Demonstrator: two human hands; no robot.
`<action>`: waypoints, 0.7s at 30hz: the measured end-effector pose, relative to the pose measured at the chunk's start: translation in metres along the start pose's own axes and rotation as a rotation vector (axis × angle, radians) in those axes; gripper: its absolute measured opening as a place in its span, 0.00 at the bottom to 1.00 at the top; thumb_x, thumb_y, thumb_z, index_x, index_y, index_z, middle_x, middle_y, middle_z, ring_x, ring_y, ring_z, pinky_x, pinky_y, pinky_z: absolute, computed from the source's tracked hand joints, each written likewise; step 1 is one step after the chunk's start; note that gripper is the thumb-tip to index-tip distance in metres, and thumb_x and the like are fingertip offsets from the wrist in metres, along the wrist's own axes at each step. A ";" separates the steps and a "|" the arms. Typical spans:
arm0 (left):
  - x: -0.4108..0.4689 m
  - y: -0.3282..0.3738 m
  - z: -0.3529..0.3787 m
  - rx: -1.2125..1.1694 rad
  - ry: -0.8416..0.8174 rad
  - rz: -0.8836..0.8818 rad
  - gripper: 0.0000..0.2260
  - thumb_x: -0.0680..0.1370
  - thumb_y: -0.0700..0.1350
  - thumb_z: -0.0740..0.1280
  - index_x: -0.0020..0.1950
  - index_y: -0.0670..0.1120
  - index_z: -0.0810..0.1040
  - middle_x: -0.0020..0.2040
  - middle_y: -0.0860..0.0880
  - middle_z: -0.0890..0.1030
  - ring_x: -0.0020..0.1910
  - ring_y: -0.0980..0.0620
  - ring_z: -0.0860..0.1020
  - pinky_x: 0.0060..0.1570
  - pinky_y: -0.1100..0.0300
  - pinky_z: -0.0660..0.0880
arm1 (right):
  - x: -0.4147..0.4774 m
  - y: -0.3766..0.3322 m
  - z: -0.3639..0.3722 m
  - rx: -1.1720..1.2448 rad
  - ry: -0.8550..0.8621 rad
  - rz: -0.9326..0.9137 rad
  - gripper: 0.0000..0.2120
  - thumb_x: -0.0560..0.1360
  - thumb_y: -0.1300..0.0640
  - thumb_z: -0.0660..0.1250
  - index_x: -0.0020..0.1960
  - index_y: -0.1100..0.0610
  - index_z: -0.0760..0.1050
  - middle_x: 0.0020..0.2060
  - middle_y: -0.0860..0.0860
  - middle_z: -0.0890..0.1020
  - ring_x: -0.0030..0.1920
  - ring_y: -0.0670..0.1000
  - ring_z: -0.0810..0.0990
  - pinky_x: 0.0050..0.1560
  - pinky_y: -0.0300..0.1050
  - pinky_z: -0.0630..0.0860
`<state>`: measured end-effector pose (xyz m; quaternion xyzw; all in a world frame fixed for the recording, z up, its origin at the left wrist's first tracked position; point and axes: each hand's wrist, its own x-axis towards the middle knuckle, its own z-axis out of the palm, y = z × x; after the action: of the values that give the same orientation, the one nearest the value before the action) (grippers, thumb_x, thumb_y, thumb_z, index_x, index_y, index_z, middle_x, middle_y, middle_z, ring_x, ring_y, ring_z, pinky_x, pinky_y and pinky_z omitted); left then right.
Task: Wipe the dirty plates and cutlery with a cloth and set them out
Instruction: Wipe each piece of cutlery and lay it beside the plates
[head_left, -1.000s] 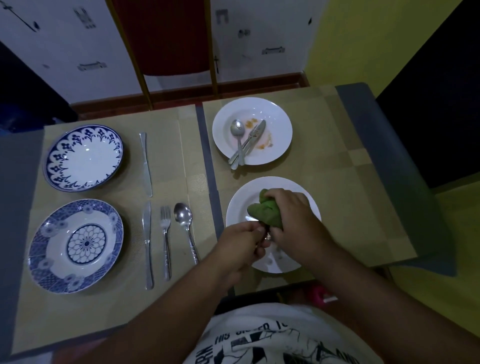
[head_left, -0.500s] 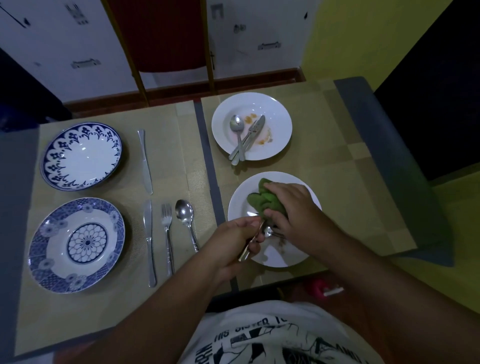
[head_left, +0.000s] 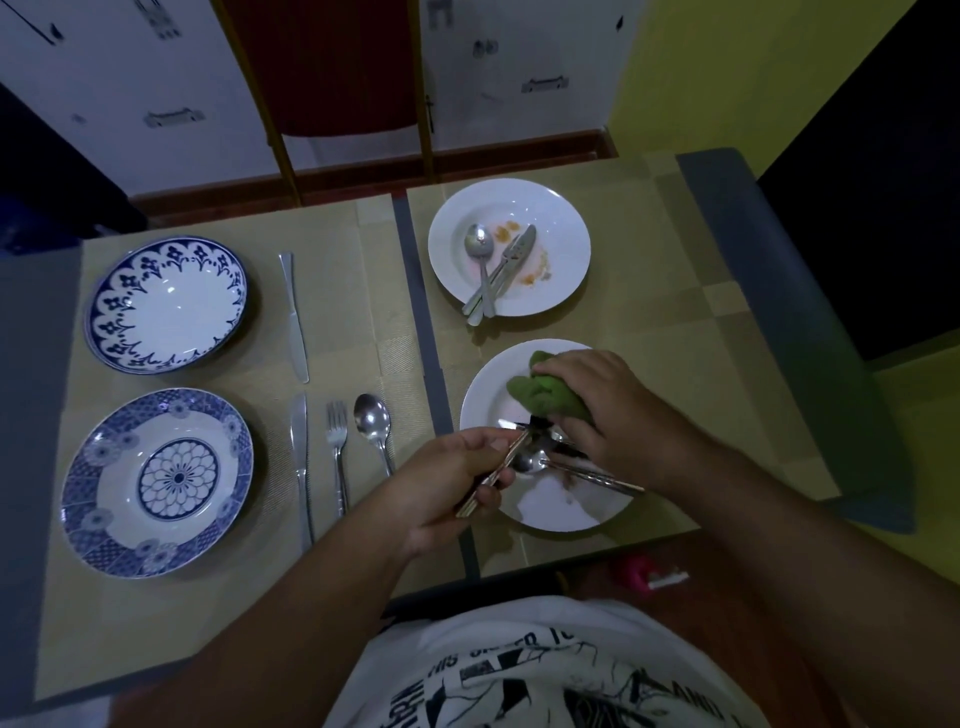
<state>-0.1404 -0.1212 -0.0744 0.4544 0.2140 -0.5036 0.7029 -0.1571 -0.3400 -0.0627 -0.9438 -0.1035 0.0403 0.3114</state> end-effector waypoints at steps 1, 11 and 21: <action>-0.001 0.001 0.000 -0.009 -0.012 -0.023 0.12 0.84 0.37 0.61 0.65 0.37 0.78 0.46 0.42 0.81 0.35 0.56 0.77 0.24 0.70 0.69 | 0.001 0.001 -0.001 -0.001 0.024 0.021 0.23 0.74 0.57 0.69 0.68 0.54 0.72 0.62 0.50 0.75 0.64 0.52 0.70 0.67 0.50 0.65; 0.002 -0.001 0.001 -0.120 -0.030 -0.086 0.11 0.84 0.36 0.58 0.61 0.39 0.78 0.45 0.44 0.82 0.25 0.58 0.71 0.20 0.71 0.61 | -0.002 -0.003 0.006 -0.051 -0.165 -0.013 0.35 0.70 0.45 0.74 0.73 0.47 0.64 0.68 0.46 0.70 0.73 0.51 0.62 0.73 0.60 0.56; 0.000 -0.001 -0.005 -0.011 -0.047 -0.072 0.12 0.81 0.33 0.62 0.61 0.40 0.80 0.48 0.44 0.85 0.33 0.54 0.82 0.25 0.64 0.76 | -0.003 -0.003 0.007 0.010 -0.118 -0.040 0.36 0.69 0.63 0.75 0.73 0.53 0.66 0.73 0.49 0.67 0.74 0.47 0.60 0.74 0.46 0.58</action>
<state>-0.1400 -0.1166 -0.0774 0.4307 0.2165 -0.5380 0.6915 -0.1617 -0.3348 -0.0662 -0.9359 -0.1405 0.0902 0.3101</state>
